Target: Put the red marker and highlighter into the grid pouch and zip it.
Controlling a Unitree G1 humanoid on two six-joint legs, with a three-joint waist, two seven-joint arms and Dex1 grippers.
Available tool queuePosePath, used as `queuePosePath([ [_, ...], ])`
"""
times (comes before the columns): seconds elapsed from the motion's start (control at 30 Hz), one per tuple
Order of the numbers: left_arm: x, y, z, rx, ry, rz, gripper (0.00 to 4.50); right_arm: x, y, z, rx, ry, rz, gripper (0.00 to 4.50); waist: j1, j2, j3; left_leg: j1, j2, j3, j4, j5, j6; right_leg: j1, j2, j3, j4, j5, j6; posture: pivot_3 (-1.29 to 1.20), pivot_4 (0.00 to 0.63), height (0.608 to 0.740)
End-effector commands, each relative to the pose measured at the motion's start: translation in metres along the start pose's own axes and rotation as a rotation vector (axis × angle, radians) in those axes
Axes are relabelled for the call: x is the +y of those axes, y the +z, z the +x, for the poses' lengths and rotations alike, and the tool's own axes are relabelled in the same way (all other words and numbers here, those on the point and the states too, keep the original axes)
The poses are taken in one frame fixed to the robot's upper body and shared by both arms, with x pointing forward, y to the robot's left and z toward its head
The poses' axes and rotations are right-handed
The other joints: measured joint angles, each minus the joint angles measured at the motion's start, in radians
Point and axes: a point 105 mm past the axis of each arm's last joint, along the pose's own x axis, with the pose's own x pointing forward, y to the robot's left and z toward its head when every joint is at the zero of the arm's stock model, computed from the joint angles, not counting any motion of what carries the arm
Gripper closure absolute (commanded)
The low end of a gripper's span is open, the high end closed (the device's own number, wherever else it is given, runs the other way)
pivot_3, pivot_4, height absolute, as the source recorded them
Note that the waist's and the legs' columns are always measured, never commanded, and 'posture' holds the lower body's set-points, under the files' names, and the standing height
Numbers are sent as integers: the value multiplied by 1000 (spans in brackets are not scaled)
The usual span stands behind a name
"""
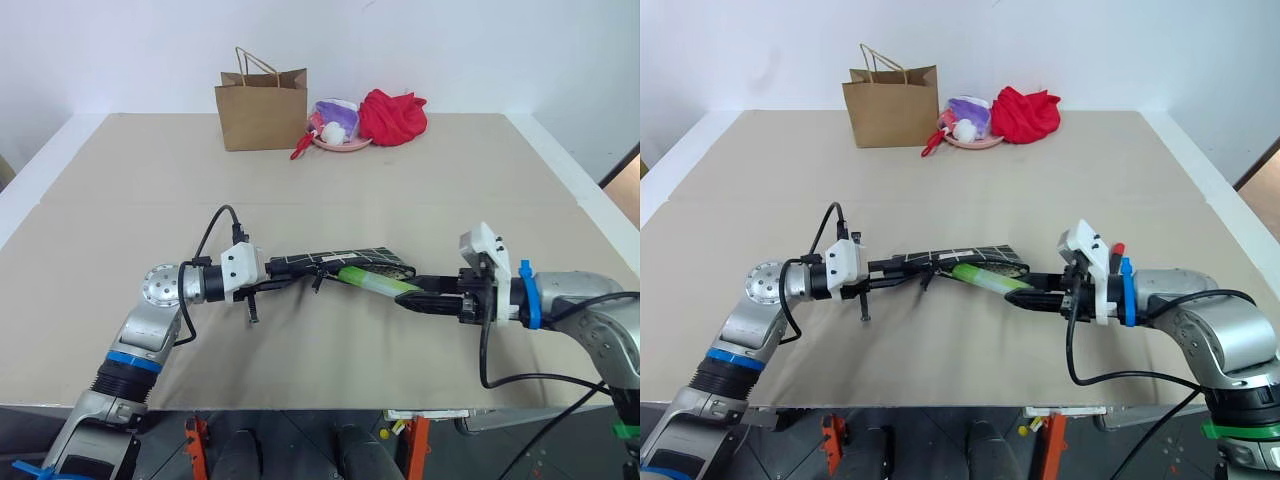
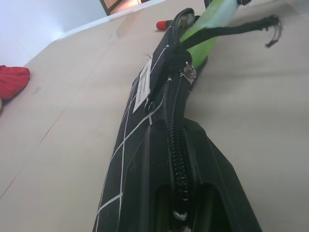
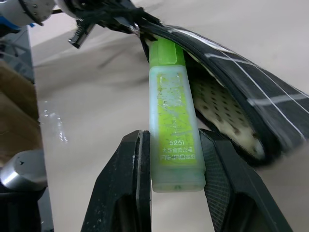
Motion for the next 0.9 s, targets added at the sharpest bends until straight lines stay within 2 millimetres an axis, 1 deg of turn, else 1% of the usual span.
queuePosePath([
  [0.03, 4, 13, 3, -42, 12, 39, 4500, -3, 2, 3, 5, -6, -11, 3447, 0, 0, 0, 0, 0, 0, 0, 0, 0, 0, 0, 0, 0, 0, 0, 0, 150, 740],
  [0.17, 3, 14, 4, -47, 12, 39, 4500, -10, 1, 7, 18, -25, -3, 3447, 0, 0, 0, 0, 0, 0, 0, 0, 0, 0, 0, 0, 0, 0, 0, 0, 150, 740],
  [0.27, 1, 14, 5, -52, 12, 37, 4500, -18, 7, 11, -2, -53, 18, 3447, -2, 0, 0, 0, 0, 0, 0, 0, 0, 0, 0, 0, 0, 0, 0, 0, 150, 740],
  [0.33, 1, 14, 5, -52, 13, 36, 4500, -20, 10, 13, -13, -53, 36, 3447, -1, 0, 0, 0, 0, 0, 0, 0, 0, 0, 0, 0, 0, 0, 0, 0, 150, 740],
  [0.37, 1, 14, 5, -52, 14, 35, 4500, -21, 12, 13, -18, -57, 32, 2424, 0, 0, 0, 0, 0, 0, 0, 0, 0, 0, 0, 0, 0, 0, 0, 0, 150, 740],
  [0.4, 0, 14, 5, -51, 15, 34, 4500, -20, 13, 13, -16, -48, 32, 2142, 0, 0, 0, 0, 0, 0, 0, 0, 0, 0, 0, 0, 0, 0, 0, 0, 150, 740],
  [0.53, 0, 14, 4, -50, 18, 31, 4500, -16, 17, 9, -27, -36, -5, 109, 0, 0, 0, 0, 0, 0, 0, 0, 0, 0, 0, 0, 0, 0, 0, 0, 150, 740],
  [0.6, -1, 14, 4, -49, 20, 28, 4500, -10, 19, 2, -31, -12, -23, 45, 0, 0, 0, 0, 0, 0, 0, 0, 0, 0, 0, 0, 0, 0, 0, 0, 150, 740],
  [0.67, -1, 14, 3, -46, 22, 25, 4500, -3, 18, -13, -35, 7, -24, 45, 3, 0, 0, 0, 0, 0, 0, 0, 0, 0, 0, 0, 0, 0, 0, 0, 150, 740],
  [0.73, -2, 13, 1, -42, 23, 23, 4500, -2, 18, -27, -48, -10, 0, 45, 4, 0, 0, -1, 0, 0, 0, 0, 0, 0, 0, 0, 0, -1, 0, 0, 150, 740],
  [0.83, -1, 12, -1, -35, 26, 19, 4500, -12, 14, -50, -63, -106, 53, 45, 4, 0, 0, 0, 0, 0, 0, 0, 0, 0, 0, 0, 0, -1, 0, 0, 150, 740],
  [0.9, -1, 11, -3, -28, 29, 16, 4500, -32, 5, -73, -75, -295, 83, 45, 2, 0, 0, 1, 0, 0, 0, 0, 0, 0, 0, 0, 0, 0, 0, 0, 150, 740],
])
